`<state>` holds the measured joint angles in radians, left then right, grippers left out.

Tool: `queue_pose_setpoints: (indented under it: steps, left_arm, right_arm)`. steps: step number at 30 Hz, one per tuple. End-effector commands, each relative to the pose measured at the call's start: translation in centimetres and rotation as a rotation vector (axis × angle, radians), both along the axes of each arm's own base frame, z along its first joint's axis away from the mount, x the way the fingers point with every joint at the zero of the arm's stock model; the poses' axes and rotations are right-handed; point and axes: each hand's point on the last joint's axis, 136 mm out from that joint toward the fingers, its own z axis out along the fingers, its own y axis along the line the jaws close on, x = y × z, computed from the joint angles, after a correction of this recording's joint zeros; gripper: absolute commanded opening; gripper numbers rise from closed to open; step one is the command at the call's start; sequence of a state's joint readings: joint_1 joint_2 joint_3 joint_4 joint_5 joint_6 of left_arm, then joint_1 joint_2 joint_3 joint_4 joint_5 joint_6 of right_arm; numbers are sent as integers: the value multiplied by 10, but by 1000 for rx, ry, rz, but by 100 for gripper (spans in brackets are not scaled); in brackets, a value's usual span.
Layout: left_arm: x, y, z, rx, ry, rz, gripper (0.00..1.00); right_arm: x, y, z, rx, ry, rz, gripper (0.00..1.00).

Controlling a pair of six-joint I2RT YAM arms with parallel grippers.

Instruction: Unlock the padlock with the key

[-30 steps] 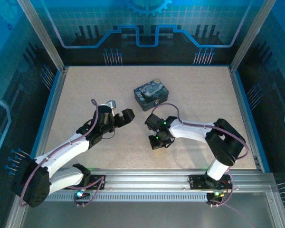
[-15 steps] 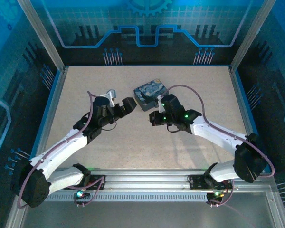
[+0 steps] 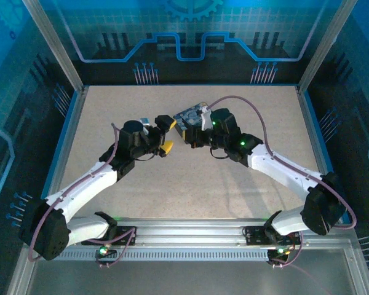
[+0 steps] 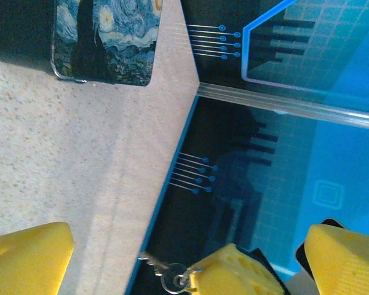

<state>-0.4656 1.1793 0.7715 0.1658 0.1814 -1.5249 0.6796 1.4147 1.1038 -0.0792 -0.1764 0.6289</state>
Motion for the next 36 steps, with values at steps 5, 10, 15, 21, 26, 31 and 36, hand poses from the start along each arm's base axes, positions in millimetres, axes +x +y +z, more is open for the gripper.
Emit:
queue_pose_setpoints:
  steps: [5, 10, 15, 21, 26, 31, 36]
  left_arm:
    - [4, -9, -11, -209, 116, 32, 96]
    - [6, -10, -15, -241, 141, 42, 97]
    - [8, -14, -18, -275, 143, 38, 92]
    - [8, -13, -18, -274, 140, 45, 88]
    - [7, -11, -21, -270, 144, 52, 78]
    - [6, -9, -25, -264, 151, 62, 68]
    - [6, -7, -31, -278, 181, 84, 54]
  right_arm:
    - [4, 22, 9, 54, -14, 52, 0]
    - [2, 32, 9, 61, -14, 70, 0]
    - [-2, 41, 5, 72, 0, 94, 0]
    - [-5, 44, 7, 75, 1, 106, 0]
    - [-7, 41, 8, 73, 2, 99, 0]
    - [-8, 38, 8, 67, -3, 89, 0]
    - [-8, 35, 10, 67, -8, 83, 0]
